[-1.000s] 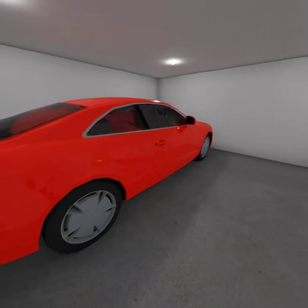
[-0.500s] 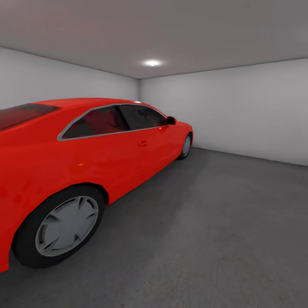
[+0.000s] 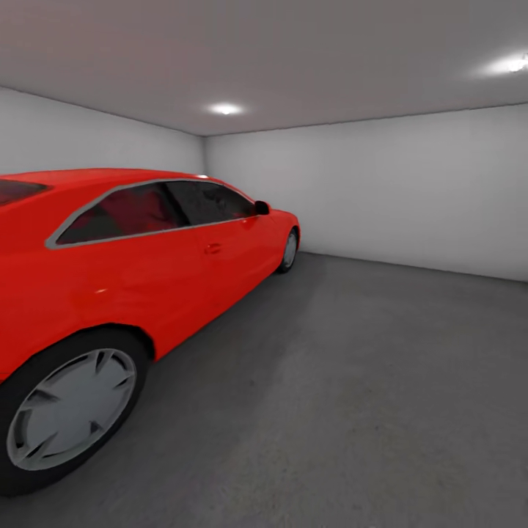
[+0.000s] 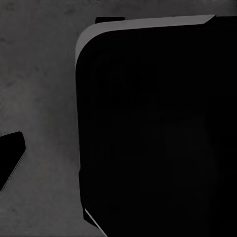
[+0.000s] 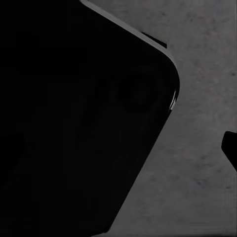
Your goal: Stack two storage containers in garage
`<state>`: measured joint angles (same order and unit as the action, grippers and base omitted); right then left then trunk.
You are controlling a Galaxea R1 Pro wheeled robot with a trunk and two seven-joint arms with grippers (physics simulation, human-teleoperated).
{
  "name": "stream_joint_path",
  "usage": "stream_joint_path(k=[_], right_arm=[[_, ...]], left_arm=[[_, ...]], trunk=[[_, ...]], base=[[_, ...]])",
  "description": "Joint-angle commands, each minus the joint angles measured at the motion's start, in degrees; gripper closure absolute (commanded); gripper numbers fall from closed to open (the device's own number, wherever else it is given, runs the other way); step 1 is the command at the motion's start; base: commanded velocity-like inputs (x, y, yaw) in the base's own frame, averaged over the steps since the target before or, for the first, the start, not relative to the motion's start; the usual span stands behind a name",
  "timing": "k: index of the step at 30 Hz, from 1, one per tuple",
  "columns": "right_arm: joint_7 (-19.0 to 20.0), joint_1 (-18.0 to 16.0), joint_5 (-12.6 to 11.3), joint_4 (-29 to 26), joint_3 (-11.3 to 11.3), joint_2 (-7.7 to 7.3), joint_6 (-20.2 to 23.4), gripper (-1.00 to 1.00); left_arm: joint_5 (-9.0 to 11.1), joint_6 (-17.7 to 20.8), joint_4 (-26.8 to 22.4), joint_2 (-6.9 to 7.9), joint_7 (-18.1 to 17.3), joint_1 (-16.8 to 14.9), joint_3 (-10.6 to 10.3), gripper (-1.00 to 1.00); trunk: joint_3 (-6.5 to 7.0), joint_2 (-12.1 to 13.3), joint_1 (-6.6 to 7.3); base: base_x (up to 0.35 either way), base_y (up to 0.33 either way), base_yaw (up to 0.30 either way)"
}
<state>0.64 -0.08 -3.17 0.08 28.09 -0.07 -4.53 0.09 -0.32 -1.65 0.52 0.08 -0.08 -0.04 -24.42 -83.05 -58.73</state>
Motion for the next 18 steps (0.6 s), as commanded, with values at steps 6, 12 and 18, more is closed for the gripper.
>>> stream_joint_path(k=[6,12,18], right_arm=[[0.1,0.0,-0.3,0.0,0.3,-0.01,-0.3,-1.00],[0.1,0.0,-0.3,0.2,0.3,0.05,-0.3,-1.00],[0.1,0.0,-0.4,0.4,0.3,0.06,-0.2,-1.00]], left_arm=[[0.0,0.0,0.0,0.01,0.0,0.0,0.0,-1.00],[0.0,0.0,0.0,0.01,0.0,0.0,0.0,-1.00],[0.0,0.0,0.0,0.01,0.0,0.0,0.0,-1.00]], trunk=[[0.08,0.0,0.00],[0.21,0.0,0.00],[0.33,0.0,0.00]], base=[[0.000,0.000,-0.280],[0.000,0.000,-0.281],[0.000,0.000,-0.281]])
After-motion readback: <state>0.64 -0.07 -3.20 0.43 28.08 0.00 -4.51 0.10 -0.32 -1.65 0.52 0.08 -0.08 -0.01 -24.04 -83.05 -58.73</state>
